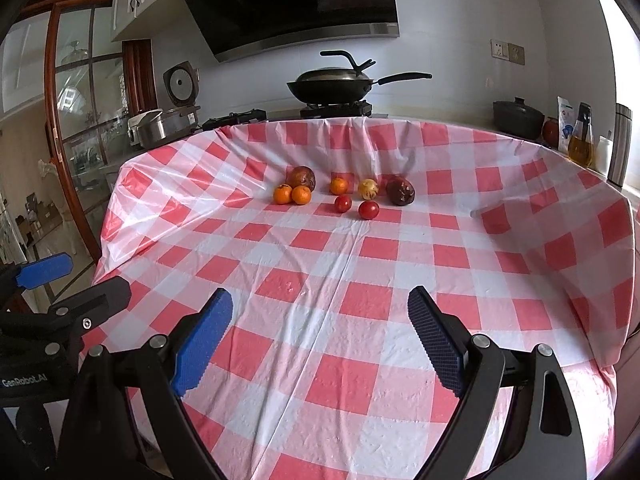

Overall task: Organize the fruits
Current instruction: 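Lower the right tool onto a red tomato and close it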

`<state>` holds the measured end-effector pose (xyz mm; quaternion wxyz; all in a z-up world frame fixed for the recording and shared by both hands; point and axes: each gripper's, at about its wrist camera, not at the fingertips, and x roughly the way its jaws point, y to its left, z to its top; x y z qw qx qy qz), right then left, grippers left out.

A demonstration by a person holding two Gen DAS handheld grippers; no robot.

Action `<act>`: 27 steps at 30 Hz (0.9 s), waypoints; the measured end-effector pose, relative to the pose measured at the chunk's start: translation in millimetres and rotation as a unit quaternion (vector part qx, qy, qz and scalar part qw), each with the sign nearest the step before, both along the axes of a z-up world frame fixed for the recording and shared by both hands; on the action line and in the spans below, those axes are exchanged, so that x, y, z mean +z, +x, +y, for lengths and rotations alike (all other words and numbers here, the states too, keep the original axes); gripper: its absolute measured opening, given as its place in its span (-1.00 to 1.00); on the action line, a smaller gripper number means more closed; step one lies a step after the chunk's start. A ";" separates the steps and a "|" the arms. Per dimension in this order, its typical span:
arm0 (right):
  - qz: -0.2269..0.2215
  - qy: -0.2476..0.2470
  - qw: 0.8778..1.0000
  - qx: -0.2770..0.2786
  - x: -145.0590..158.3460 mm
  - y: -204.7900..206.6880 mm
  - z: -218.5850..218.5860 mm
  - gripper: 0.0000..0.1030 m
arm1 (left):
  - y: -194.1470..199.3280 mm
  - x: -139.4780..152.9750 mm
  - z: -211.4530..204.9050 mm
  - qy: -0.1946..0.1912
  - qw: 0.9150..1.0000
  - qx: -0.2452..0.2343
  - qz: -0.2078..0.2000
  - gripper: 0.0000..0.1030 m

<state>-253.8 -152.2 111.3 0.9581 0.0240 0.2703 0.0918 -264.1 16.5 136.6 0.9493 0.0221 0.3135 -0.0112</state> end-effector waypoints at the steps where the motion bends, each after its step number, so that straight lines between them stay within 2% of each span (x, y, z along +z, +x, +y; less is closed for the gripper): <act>1: 0.001 0.000 1.000 0.000 -0.6 0.3 -0.5 0.68 | 0.7 -0.5 0.3 0.000 1.000 0.000 0.001 0.91; 8: 0.011 0.005 1.000 -0.007 -6.5 4.1 -5.6 0.68 | 9.3 -10.0 -0.2 0.006 1.000 -0.007 0.012 0.91; 14: 0.034 0.001 0.999 -0.026 -25.9 24.1 -13.7 0.68 | 32.3 -28.1 -6.6 0.012 0.999 -0.015 0.029 0.91; 18: 0.040 -0.021 0.998 -0.043 -38.6 53.2 -25.9 0.68 | 71.9 -47.8 -17.9 0.019 0.999 -0.022 0.044 0.91; 20: 0.065 -0.029 0.996 -0.061 -49.7 84.4 -41.3 0.68 | 99.4 -55.6 -25.9 0.032 0.998 -0.019 0.045 0.91; 24: 0.120 -0.005 0.988 -0.092 -72.0 142.3 -77.0 0.68 | 165.5 -70.6 -35.4 0.022 0.998 0.004 0.059 0.91; 27: 0.144 0.013 0.986 -0.086 -82.4 179.2 -89.9 0.68 | 209.2 -77.3 -39.9 0.012 0.998 0.019 0.065 0.91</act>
